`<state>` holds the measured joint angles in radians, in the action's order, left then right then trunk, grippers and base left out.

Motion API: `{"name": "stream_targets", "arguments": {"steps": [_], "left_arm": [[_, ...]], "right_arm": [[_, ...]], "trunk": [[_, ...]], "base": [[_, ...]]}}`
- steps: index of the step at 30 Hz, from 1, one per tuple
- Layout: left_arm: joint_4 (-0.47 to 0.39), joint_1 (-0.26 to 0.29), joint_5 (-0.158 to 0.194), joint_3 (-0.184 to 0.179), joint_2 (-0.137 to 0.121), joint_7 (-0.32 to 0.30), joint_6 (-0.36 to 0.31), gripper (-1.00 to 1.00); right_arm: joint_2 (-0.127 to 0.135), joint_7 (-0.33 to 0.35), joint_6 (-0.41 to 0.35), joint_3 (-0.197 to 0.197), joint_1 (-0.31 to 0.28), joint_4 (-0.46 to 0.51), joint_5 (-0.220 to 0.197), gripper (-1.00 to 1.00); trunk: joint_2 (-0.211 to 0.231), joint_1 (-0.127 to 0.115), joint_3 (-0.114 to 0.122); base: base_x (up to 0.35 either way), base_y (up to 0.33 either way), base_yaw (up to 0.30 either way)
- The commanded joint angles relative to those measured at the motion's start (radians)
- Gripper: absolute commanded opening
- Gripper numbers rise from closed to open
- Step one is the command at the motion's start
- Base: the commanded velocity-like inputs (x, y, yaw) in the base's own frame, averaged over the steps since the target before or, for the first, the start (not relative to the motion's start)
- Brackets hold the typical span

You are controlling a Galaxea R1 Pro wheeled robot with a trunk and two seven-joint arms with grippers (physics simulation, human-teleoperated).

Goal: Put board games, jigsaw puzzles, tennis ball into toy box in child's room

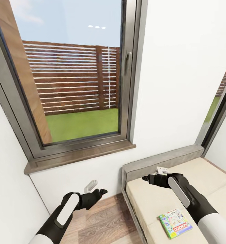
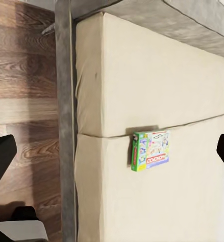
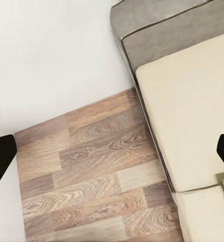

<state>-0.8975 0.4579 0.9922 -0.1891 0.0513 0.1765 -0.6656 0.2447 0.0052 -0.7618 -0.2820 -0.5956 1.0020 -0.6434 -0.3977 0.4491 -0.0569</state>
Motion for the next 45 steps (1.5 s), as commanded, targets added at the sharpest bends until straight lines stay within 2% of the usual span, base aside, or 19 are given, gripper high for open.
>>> {"name": "stream_targets", "arguments": {"steps": [1, 13, 16, 23, 26, 27, 30, 35, 45], "left_arm": [[-0.001, 0.001, 0.011, -0.001, 0.0, 0.009, -0.002, 1.0], [-0.001, 0.001, 0.008, -0.006, -0.003, 0.014, -0.001, 1.0], [-0.001, 0.001, -0.002, -0.006, -0.007, 0.021, -0.001, 1.0], [-0.001, 0.0, -0.054, 0.0, -0.011, 0.032, -0.002, 1.0], [-0.002, 0.0, -0.06, 0.009, -0.009, 0.035, -0.006, 1.0], [-0.002, 0.0, -0.06, 0.009, -0.009, 0.035, -0.006, 1.0], [-0.01, 0.001, -0.042, 0.04, -0.01, 0.037, -0.018, 1.0], [-0.034, 0.0, -0.021, 0.062, -0.012, 0.035, -0.045, 1.0], [-0.074, -0.005, -0.008, 0.085, -0.021, 0.034, -0.075, 1.0]], "right_arm": [[0.002, 0.001, -0.003, -0.002, -0.001, 0.0, 0.0, 1.0], [0.006, 0.002, -0.002, 0.0, -0.001, -0.002, 0.0, 1.0], [0.005, 0.001, -0.003, 0.0, -0.001, -0.001, 0.0, 1.0], [0.0, -0.001, -0.023, 0.003, -0.005, -0.003, 0.0, 1.0], [0.0, -0.002, -0.045, 0.007, -0.009, -0.007, -0.001, 1.0], [0.0, -0.002, -0.045, 0.007, -0.009, -0.007, -0.001, 1.0], [0.002, -0.004, -0.08, 0.012, -0.015, -0.017, -0.002, 1.0], [0.004, -0.005, -0.103, 0.014, -0.019, -0.025, -0.003, 1.0], [0.006, -0.007, -0.121, 0.017, -0.029, -0.06, -0.004, 1.0]], "trunk": [[-0.002, 0.001, -0.002], [-0.002, 0.001, -0.002], [-0.002, 0.001, -0.002], [-0.002, 0.001, -0.002], [-0.002, 0.001, -0.002], [-0.002, 0.001, -0.002], [-0.002, 0.001, -0.002], [-0.002, 0.001, -0.002], [-0.072, 0.039, -0.034]], "base": [[0.074, 0.013, 0.0], [0.03, 0.005, 0.0], [0.009, 0.001, 0.0], [0.004, 0.001, -0.081], [0.002, 0.0, -0.18], [0.002, 0.0, -0.201], [0.001, 0.0, -0.228], [0.001, 0.0, -0.25], [0.0, 0.0, -0.269]]}}
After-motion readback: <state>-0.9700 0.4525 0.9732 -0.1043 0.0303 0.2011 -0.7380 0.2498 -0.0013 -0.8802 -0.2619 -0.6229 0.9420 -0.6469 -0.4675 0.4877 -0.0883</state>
